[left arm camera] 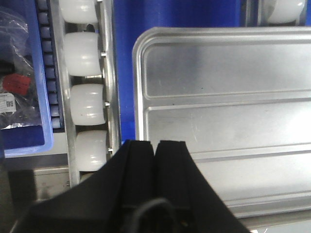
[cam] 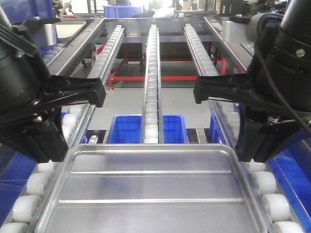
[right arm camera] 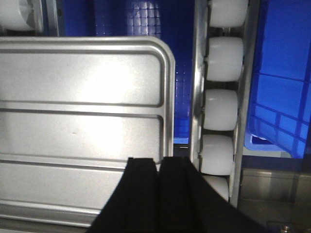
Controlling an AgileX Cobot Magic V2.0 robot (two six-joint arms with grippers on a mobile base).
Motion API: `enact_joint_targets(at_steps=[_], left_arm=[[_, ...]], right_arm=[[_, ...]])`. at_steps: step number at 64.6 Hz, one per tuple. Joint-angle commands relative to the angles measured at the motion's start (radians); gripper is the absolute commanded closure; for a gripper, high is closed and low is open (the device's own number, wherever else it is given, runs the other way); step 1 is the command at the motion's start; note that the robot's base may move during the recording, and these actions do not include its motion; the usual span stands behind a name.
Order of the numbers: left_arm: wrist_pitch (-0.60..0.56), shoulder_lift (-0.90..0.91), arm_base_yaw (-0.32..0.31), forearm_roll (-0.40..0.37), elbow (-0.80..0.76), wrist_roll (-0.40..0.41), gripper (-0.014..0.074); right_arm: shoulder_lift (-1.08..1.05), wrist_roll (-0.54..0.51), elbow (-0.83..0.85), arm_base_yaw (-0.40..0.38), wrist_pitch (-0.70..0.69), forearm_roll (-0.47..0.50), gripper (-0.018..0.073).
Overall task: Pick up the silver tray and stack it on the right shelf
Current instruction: 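Position left and right grippers open over the tray's opposite rims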
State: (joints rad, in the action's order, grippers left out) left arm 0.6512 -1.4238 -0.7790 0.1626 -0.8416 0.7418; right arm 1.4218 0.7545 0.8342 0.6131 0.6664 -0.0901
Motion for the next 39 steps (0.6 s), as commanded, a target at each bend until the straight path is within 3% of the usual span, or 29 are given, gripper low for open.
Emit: enact_joint_targets(at_steps=[1, 22, 33, 39], left_arm=[[0.004, 0.027, -0.006, 0.010, -0.031, 0.011, 0.0689], [0.043, 0.009, -0.006, 0.003, -0.031, 0.011, 0.0669], [0.031, -0.032, -0.006, -0.004, -0.033, 0.013, 0.0356], [-0.020, -0.032, -0.006, -0.002, -0.033, 0.013, 0.0308]], right_arm=[[-0.026, 0.002, 0.032, 0.001, -0.024, -0.015, 0.0482], [-0.026, 0.002, 0.032, 0.001, -0.006, -0.015, 0.0482], [-0.025, 0.002, 0.030, 0.001, -0.014, -0.015, 0.0461], [-0.024, 0.001, 0.022, 0.001, -0.041, -0.015, 0.0368]])
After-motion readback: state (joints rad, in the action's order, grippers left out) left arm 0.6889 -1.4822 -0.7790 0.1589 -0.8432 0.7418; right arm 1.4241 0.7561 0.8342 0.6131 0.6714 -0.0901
